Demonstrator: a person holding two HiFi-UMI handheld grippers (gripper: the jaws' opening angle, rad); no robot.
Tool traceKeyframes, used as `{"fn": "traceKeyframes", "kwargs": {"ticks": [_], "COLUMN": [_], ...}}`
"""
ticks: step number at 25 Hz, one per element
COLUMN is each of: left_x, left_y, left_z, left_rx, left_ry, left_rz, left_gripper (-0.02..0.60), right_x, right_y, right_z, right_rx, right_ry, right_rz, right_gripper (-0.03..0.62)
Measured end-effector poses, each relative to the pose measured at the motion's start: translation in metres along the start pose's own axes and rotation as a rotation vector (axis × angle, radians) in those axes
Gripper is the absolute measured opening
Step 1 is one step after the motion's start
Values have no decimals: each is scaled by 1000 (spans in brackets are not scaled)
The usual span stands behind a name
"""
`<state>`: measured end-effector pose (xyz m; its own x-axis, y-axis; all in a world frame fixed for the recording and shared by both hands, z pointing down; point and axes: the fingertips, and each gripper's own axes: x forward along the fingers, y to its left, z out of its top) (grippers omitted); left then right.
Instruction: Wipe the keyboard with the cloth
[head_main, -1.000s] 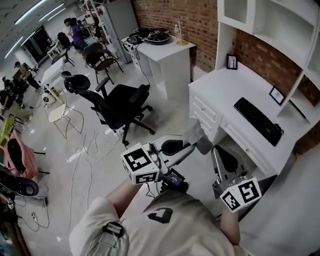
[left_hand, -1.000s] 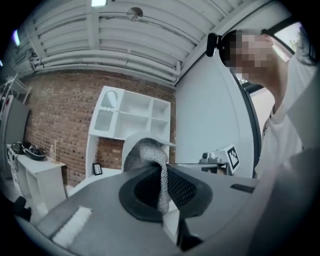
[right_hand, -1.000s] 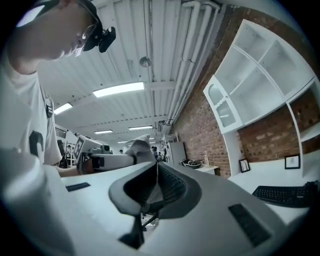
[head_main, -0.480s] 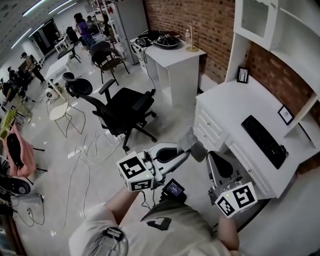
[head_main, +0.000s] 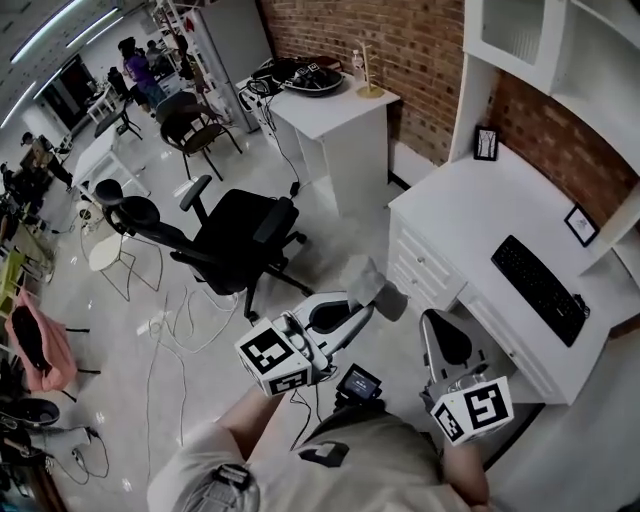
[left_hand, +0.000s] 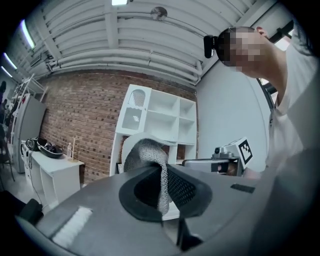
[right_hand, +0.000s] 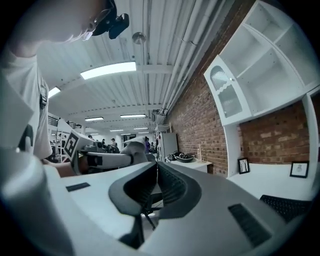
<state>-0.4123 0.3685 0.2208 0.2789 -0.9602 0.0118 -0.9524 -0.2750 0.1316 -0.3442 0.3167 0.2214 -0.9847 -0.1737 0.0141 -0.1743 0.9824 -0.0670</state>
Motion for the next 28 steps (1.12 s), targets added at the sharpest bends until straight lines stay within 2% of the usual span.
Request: {"fn": "traceKeyframes", "kwargs": {"ticks": [5, 9, 15, 21, 25, 28], "left_x": [38, 71, 132, 190, 225, 244], "left_y": [6, -2, -15, -54, -79, -80], "left_z": [-13, -18, -21, -10, -28, -49], "left_rx": [77, 98, 3, 59, 52, 63], "left_ry": [61, 88, 129, 140, 169, 181], "left_rz": [-6, -23, 18, 53, 62, 88], "left_gripper": [9, 11, 10, 11, 9, 9], "right_x": [4, -3, -30, -66, -100, -108], "right_y": [-31, -57, -120, -166, -192, -215], "right_z": [-7, -8, 1, 16, 12, -6], "right_rx": [44, 61, 118, 127, 113, 110], "right_ry": [-3, -7, -53, -78, -76, -86], "right_rz": [-37, -35, 4, 48, 54, 61], "right_gripper": [6, 6, 6, 6, 6, 6]}}
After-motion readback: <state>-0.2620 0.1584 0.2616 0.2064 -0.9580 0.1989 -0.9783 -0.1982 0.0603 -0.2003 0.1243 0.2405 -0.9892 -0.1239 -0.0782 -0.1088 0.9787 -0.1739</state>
